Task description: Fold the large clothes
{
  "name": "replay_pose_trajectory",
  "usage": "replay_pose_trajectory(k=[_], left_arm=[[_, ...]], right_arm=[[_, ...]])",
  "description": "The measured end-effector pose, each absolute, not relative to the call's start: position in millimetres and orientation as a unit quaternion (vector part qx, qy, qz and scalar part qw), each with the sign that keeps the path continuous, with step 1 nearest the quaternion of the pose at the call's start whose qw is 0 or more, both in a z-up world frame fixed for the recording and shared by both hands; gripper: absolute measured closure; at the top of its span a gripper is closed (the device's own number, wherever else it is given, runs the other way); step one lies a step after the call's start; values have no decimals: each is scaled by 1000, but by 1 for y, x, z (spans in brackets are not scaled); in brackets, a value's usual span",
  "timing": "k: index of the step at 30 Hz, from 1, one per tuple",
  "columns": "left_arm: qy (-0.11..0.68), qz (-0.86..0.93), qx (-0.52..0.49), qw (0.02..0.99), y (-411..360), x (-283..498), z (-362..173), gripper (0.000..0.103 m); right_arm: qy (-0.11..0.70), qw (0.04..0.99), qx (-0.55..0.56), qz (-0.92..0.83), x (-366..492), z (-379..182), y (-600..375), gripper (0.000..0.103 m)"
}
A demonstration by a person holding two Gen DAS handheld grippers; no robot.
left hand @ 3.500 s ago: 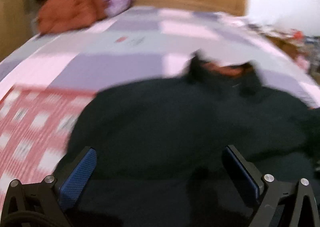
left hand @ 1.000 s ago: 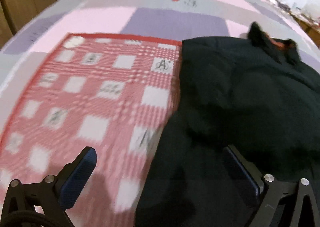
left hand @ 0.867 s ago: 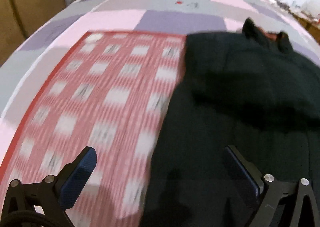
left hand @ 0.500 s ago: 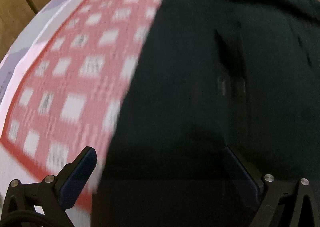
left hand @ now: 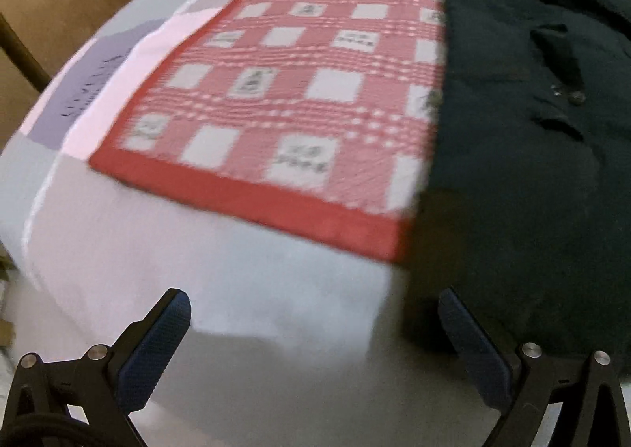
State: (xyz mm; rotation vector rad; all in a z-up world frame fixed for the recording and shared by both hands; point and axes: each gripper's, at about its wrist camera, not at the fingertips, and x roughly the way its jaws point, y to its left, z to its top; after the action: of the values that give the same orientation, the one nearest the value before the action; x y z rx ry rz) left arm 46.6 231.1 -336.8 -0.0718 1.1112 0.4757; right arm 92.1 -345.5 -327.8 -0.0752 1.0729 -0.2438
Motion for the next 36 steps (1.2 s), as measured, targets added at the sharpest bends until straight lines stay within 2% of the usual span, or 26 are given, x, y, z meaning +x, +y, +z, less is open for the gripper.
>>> replay_pose_trajectory(k=[9,16,23,33,36], left_arm=[[529,171,-14,831,234,16,-342,0],[508,151,-9,848,219,46,-353,0],[469,162,-45,867,225,87,-344,0],[481,184,-41,856,219,95,-351,0],[480,185,-22,857,216,100,-353,0]], right_arm=[[511,853,-34,-103,65,-323,-300,0],[503,854,-34,-128,52,-319,-301,0],[490,853,-82,-159,48,-324,-326,0],[491,852,-92,-157,76,-346,-356,0],[454,868,-101,-173,90,-339,-365,0]])
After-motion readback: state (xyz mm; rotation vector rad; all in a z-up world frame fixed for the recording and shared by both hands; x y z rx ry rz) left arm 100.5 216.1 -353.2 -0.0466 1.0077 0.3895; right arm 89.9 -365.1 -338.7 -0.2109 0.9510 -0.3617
